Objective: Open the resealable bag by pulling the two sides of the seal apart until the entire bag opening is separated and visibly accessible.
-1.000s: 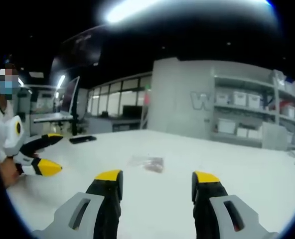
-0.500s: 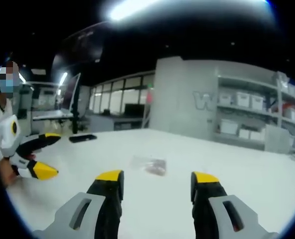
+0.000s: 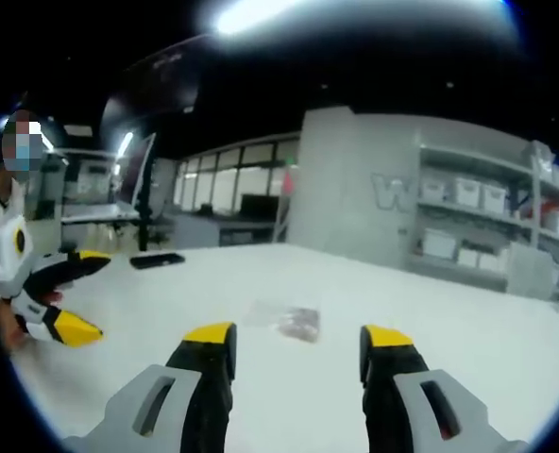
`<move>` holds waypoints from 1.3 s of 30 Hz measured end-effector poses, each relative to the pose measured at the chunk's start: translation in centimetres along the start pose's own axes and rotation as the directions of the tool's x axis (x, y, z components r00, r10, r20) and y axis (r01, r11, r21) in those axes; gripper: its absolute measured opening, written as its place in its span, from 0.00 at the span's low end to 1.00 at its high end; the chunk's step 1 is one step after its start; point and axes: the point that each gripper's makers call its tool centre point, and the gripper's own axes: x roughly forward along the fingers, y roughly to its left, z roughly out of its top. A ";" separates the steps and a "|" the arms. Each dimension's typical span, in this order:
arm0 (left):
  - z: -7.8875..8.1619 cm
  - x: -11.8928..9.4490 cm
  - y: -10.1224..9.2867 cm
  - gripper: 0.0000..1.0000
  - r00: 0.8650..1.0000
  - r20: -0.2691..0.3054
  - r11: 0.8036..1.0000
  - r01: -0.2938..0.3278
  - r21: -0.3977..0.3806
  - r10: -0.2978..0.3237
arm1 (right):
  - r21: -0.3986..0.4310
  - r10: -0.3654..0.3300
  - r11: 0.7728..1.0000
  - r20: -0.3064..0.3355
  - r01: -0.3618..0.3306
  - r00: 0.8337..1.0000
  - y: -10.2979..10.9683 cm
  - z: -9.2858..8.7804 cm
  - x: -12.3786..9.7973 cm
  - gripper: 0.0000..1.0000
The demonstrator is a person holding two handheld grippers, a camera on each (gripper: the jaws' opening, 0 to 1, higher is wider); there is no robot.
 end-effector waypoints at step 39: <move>-1.6 1.2 1.3 0.85 0.998 -0.058 0.999 0.006 -0.032 -0.008 | -0.090 0.050 0.995 -0.015 -0.051 0.999 0.6 -0.5 5.6 0.45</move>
